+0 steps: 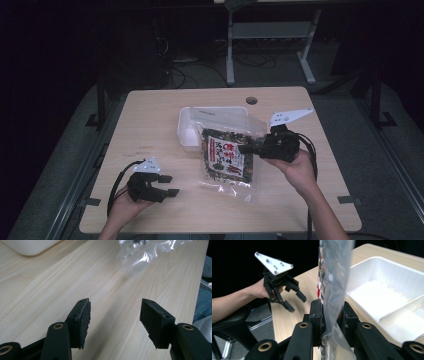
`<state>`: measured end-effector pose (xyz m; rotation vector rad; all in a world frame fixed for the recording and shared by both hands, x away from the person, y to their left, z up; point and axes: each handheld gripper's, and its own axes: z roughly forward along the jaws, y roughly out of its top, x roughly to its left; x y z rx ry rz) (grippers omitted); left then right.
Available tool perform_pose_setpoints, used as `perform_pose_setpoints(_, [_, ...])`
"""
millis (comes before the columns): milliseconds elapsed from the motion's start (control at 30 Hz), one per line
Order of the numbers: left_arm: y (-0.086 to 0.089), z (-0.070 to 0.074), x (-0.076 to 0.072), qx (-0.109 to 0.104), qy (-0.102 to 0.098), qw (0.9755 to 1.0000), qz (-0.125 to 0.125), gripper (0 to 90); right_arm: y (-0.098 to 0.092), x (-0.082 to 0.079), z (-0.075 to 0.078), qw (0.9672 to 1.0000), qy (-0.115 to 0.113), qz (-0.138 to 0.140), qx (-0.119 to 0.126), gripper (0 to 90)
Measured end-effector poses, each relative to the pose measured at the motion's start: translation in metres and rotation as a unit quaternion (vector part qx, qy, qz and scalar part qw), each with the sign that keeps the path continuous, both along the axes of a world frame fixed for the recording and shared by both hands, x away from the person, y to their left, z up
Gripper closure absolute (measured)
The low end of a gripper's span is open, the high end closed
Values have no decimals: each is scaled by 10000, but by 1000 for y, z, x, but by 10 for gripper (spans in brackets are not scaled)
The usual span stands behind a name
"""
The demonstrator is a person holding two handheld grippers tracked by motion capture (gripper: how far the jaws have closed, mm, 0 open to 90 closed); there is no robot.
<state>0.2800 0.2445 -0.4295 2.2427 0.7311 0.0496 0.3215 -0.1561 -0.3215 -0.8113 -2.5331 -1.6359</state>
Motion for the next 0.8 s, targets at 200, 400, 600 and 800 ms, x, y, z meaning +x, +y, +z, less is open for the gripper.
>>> perform_pose_setpoints(200, [1,-1,0,12,22,10000,1,405,1,6,10,9997,-245,-49,-47,748])
perform_pose_setpoints(400, [3,-2,0,13,27,10000,3,400,5,12,20,9991,-391,-128,-61,747])
perform_pose_setpoints(600, [2,-2,0,31,12,10000,-14,398,12,21,31,9984,-520,-186,-74,748])
perform_pose_setpoints(800, [4,-2,1,-7,42,10000,-5,399,21,34,46,9966,-758,-319,-52,748])
